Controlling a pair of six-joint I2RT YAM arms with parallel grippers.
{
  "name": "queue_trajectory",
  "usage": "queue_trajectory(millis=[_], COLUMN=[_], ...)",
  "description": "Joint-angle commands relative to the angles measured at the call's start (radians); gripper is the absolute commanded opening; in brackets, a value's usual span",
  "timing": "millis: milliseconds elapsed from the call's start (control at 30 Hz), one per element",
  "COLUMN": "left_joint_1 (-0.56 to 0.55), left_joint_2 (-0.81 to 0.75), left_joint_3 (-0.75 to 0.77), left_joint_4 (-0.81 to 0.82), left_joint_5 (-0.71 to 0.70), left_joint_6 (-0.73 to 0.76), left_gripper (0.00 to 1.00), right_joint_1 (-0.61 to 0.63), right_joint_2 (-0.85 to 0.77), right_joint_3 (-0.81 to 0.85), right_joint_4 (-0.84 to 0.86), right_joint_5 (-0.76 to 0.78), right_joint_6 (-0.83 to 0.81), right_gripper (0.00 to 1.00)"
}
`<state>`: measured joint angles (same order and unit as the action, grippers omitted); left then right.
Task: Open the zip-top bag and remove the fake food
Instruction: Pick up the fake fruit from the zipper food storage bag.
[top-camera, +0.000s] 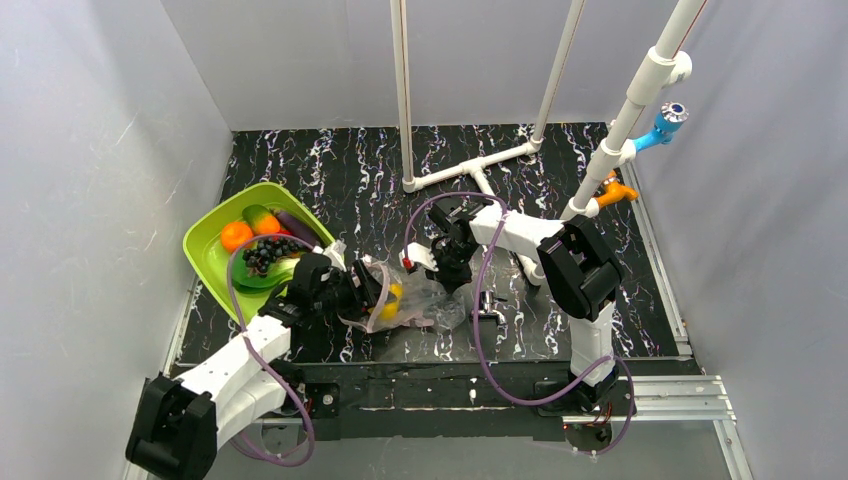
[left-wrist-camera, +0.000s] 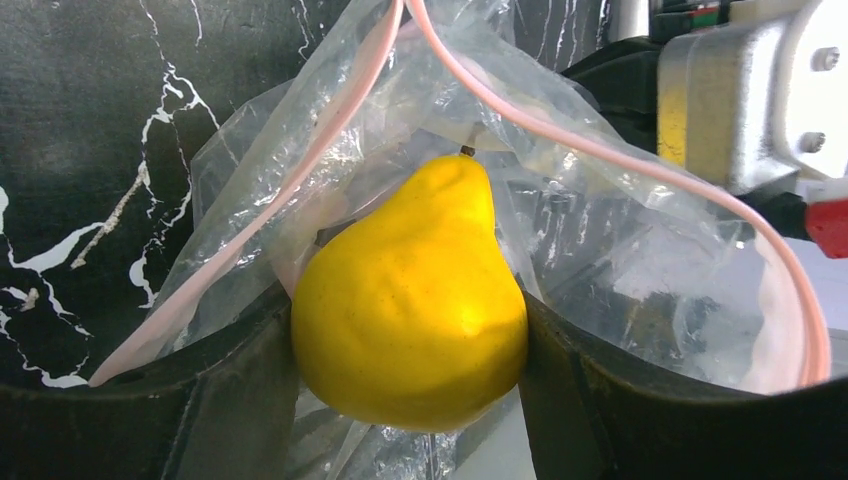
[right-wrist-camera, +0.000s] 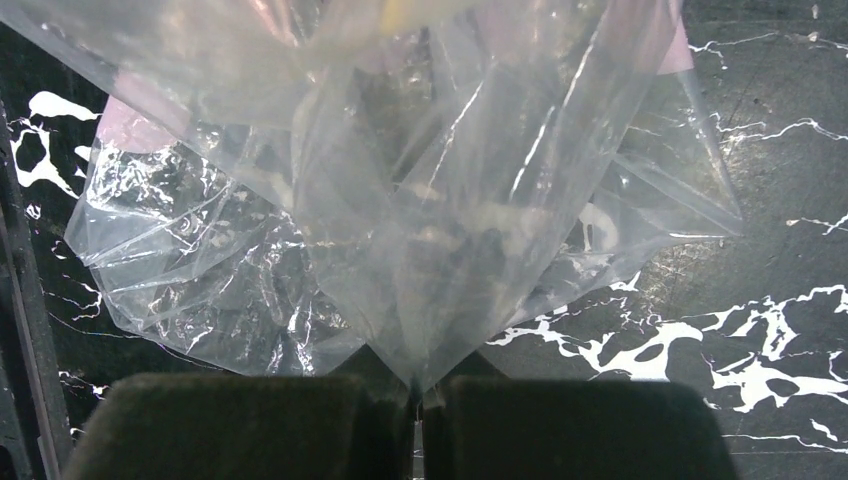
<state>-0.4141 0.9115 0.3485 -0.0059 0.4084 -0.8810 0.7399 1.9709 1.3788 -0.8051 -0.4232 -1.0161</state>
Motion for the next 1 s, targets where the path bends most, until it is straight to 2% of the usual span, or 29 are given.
queue_trajectory(millis=[0,100,267,400,500,633,767,967], left_joint_1=[0.009,0.009,0.009,0.010,0.010,0.010,0.009,0.009], left_joint_2=[0.092,0.108,0.106,0.084,0.073,0.072,0.065,0.042], left_joint_3=[-0.024,-0.028,-0.005,0.017,0.037,0.051,0.063,0.092], left_joint_4=[-0.010,0.011,-0.072,-0.106,-0.152,-0.193,-0.208,-0.237], left_joint_5=[-0.017,-0.019,-0.055,-0.069,-0.087,-0.112,-0.117,-0.136], left_joint_6=[0.051,0.072,0.120,0.146,0.172,0.206,0.227,0.253], left_gripper=[0.40,0.47,0.53,0.64,0.66,0.75,0.79,0.77], right_joint_1=[-0.019,-0.019,-0.014,-0.005,-0.001,0.003,0.004,0.008], right_joint_2=[0.014,0.016,0.024,0.025,0.028,0.029,0.032,0.036], right_joint_3=[0.001,0.000,0.000,0.002,0.002,0.003,0.004,0.004], right_joint_4=[-0.031,-0.029,-0.031,-0.034,-0.034,-0.037,-0.039,-0.043], right_joint_5=[0.093,0.101,0.108,0.110,0.110,0.108,0.108,0.105], right_joint_6=[-0.009,-0.008,-0.008,-0.008,-0.008,-0.009,-0.008,-0.010], right_gripper=[0.01,0.01,0.01,0.01,0.01,0.01,0.01,0.01])
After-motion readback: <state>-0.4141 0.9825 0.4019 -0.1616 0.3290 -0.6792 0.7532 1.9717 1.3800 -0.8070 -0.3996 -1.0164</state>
